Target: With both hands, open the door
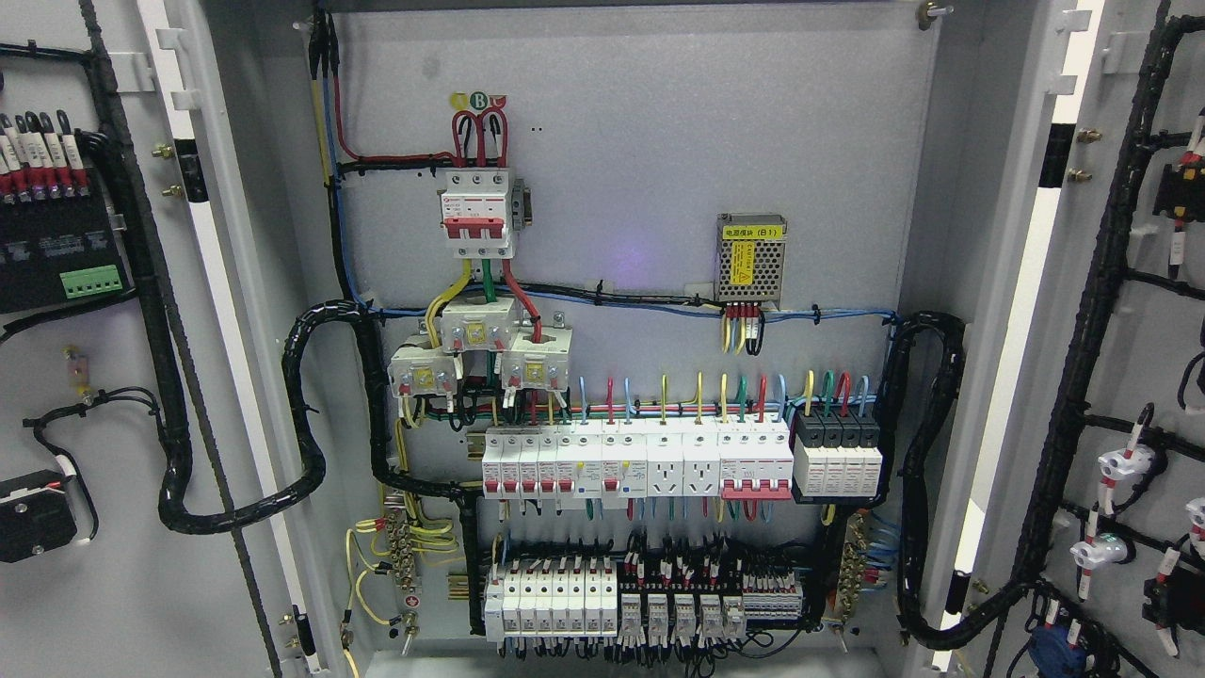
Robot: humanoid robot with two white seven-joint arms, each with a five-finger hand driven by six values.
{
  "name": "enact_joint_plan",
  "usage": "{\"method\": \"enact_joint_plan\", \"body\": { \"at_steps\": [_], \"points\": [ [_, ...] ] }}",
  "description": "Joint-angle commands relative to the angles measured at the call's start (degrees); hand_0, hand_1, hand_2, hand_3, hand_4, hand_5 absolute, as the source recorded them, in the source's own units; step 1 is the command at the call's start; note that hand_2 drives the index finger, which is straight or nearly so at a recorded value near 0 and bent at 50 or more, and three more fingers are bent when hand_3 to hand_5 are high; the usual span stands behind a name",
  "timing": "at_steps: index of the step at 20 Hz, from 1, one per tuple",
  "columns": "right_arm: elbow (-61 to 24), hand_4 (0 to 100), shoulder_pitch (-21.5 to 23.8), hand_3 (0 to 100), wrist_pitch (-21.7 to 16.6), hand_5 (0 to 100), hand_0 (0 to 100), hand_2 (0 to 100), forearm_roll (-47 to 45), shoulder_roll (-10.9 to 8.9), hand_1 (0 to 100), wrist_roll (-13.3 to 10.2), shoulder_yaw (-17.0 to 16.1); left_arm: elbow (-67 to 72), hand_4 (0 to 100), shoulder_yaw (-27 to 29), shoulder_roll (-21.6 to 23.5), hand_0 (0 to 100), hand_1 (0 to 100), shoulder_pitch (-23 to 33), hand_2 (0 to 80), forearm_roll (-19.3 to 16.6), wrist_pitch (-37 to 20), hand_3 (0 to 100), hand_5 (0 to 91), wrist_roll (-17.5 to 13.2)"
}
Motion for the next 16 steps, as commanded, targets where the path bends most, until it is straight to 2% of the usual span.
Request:
{"method": "enact_joint_plan", "body": {
  "at_steps": [1, 7, 10, 14, 16],
  "points": [
    [8.56, 0, 1.85, 0, 0.0, 0, 0, 0, 1.11, 3.44, 0, -0.03, 1.01, 16.67, 4, -3.34, -3.88, 0, 0, -2.79, 0.0, -2.6, -0.1, 0, 0.0, -0.06],
    [8.56, 0, 4.84, 0, -0.09, 0, 0, 0, 1.11, 3.53, 0, -0.12, 0.75, 31.36, 4, -5.45, -5.98, 0, 0, -9.47, 0.0, -3.04, -0.19, 0, 0.0, -0.06],
    [10.05, 0, 5.9, 0, 0.0, 0, 0, 0, 1.11, 3.96, 0, -0.12, 1.01, 36.72, 4, -5.36, -7.48, 0, 0, -11.76, 0.0, -4.97, -0.19, 0, 0.0, -0.06],
    [17.59, 0, 5.55, 0, 0.26, 0, 0, 0, 2.77, 8.08, 0, -0.12, 1.1, 46.73, 4, -5.36, -9.5, 0, 0, -16.59, 0.0, -6.03, -0.1, 0, 0.0, -0.15],
    [23.13, 0, 4.94, 0, 1.75, 0, 0, 0, 5.14, 10.72, 0, -0.12, 1.1, 50.96, 4, -5.19, -10.12, 0, 0, -18.7, 0.0, -6.99, -0.1, 0, 0.0, -0.15]
  ]
}}
